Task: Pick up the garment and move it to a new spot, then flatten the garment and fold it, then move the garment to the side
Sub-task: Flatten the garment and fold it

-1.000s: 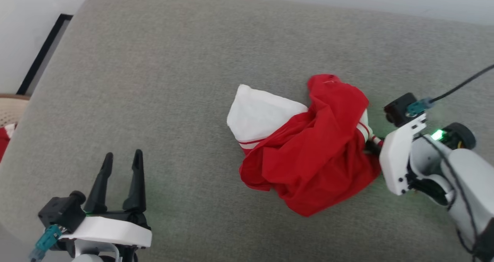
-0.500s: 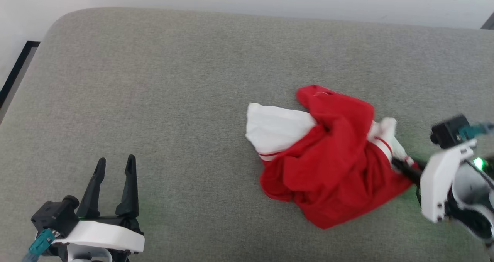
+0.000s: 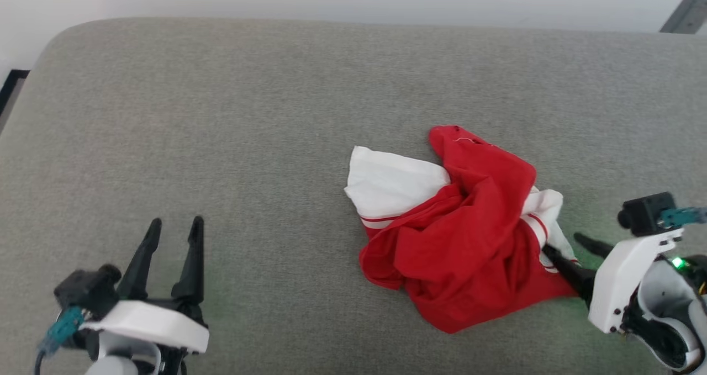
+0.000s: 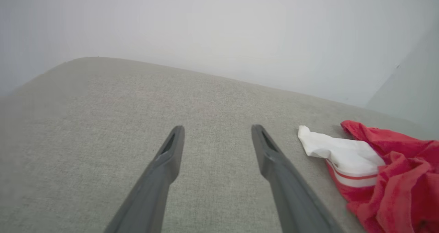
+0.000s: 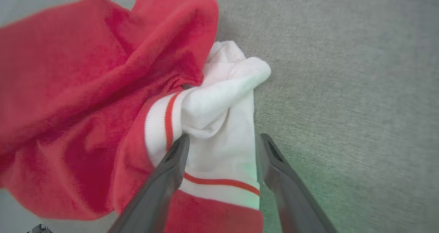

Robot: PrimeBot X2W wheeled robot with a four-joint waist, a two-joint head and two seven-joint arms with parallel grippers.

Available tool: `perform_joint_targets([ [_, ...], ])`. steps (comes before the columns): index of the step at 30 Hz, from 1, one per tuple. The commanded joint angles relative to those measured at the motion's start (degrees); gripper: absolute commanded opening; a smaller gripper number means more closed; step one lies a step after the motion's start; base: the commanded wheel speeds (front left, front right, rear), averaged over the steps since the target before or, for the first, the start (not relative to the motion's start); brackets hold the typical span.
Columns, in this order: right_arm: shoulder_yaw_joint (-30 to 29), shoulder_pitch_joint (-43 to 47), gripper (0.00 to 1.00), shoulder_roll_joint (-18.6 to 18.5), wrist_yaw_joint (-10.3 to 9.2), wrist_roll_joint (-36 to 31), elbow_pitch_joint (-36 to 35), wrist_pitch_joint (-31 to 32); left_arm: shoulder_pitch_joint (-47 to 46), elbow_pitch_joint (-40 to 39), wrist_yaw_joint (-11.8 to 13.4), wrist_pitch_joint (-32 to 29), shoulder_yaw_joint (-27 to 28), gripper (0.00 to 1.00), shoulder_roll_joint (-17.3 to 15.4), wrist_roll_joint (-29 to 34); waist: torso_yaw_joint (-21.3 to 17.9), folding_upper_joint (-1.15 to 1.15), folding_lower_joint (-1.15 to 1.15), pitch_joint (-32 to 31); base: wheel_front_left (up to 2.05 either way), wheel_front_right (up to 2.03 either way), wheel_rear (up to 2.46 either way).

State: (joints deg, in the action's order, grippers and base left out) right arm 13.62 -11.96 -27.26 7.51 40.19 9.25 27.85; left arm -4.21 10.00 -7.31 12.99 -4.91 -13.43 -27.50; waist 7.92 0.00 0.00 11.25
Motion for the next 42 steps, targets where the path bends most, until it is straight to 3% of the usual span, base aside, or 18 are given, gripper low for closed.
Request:
perform_joint_targets([
  [1,-1.0,1.0,1.00,0.5,-0.04,-0.3,-1.0,-1.0,-1.7,-0.5,-0.2,-1.1,-0.9,1.00,-0.7,-0.7,-0.7,0.00,0.00,0.0,0.00,0.00,0.00],
  [9,-8.1,2.9,1.00,3.9,-0.04,-4.7,-6.9,-7.8,-10.1,-2.8,-0.2,-14.8,-8.2,1.00,-7.3,-8.0,-4.6,0.00,0.00,-0.3,0.00,0.00,0.00],
  [16,-13.3,3.2,1.00,8.4,-0.03,-10.7,-8.0,-16.4,-20.1,-1.5,-0.2,-30.6,-14.0,1.00,-11.3,-13.6,-8.7,0.00,0.00,-0.3,0.00,0.00,0.00],
  [27,-17.7,1.2,1.00,14.9,-0.03,-18.6,-6.1,-28.1,-33.3,10.8,0.8,-50.9,-19.9,1.00,-10.7,-15.8,-14.8,0.00,0.00,1.2,0.00,0.00,0.00],
  [36,-16.7,-0.6,1.00,17.7,-0.04,-19.7,-3.5,-32.0,-40.8,23.1,3.2,-61.5,-23.9,1.00,-8.4,-14.6,-19.0,0.00,0.00,3.0,0.00,0.00,0.00],
  [42,-15.2,-1.8,1.00,17.8,-0.03,-18.6,-2.4,-32.6,-43.2,30.5,6.6,-64.7,-26.7,1.00,-8.4,-11.1,-20.8,0.00,0.00,4.9,0.00,0.00,0.00],
])
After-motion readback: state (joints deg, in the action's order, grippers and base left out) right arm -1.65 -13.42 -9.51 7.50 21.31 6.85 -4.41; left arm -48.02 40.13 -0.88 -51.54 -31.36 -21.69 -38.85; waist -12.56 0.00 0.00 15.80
